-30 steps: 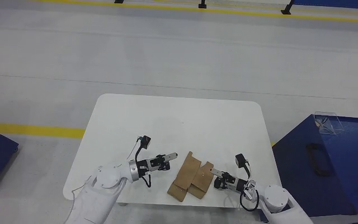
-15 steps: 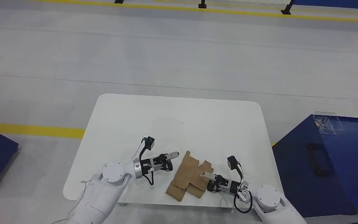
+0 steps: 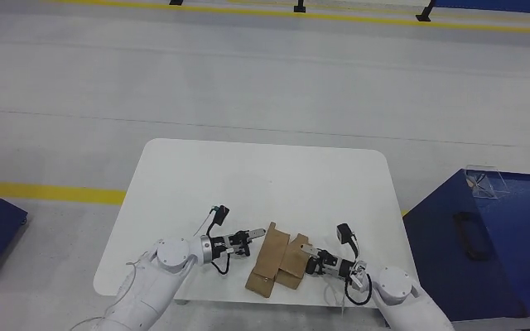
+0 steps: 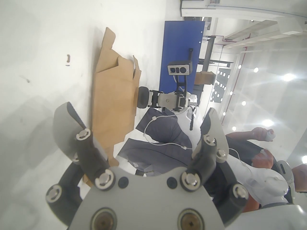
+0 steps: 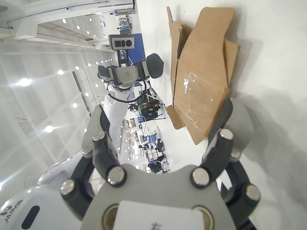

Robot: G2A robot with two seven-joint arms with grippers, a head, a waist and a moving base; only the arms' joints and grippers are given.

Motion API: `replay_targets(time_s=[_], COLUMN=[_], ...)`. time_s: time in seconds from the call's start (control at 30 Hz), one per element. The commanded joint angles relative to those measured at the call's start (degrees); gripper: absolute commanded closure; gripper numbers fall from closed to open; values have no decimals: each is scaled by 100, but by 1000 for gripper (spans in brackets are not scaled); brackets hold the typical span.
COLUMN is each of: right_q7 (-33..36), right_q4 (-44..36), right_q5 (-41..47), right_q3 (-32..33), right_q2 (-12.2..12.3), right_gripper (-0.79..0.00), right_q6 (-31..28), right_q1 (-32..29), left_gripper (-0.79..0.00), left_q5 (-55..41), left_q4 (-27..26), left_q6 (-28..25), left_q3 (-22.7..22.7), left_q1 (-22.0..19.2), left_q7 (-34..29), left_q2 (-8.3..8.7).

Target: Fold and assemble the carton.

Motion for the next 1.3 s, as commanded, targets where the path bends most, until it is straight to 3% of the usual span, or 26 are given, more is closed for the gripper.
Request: replay_targets(time_s=[0.0,0.57,0.6,0.63,0.67,0.7,1.13,1.27], right_q7=[-37,450,432,412,377,339,-130,-3], right_q4=[28,436,471,506,545,578,1053,961], right_q5=[11,207,203,203,204,190,58,196], right_q3=[-26,-397,-436,-474,-510,-547,-863,-790], right_q2=[-13,-152,-168,-184,-201,-217,-394,-398], right_gripper=[-785,-779,-385,-283,-22,0,0,0], right_q6=[-12,-23,-68,-100,-124,-167,-315,-757], right_q1=[16,459,486,514,541,564,826,822], left_gripper=[-785,-785,-785,-785,-785,-785,-785,-785], left_q5=[20,32,19,7,-2,-4,-88,-565], left_q4=[42,323,336,347,358,368,369,279], left_q6=[3,23,17,10,-1,-11,-137,-490], left_q3=[36,189,186,182,174,169,14,-334], left_q1=[-33,-207,-205,-206,-208,-208,-135,-6], left_q7=[16,-42,-50,-67,-73,-79,-98,156], left_q2=[-15,-103,-104,-105,-104,-103,-60,-9])
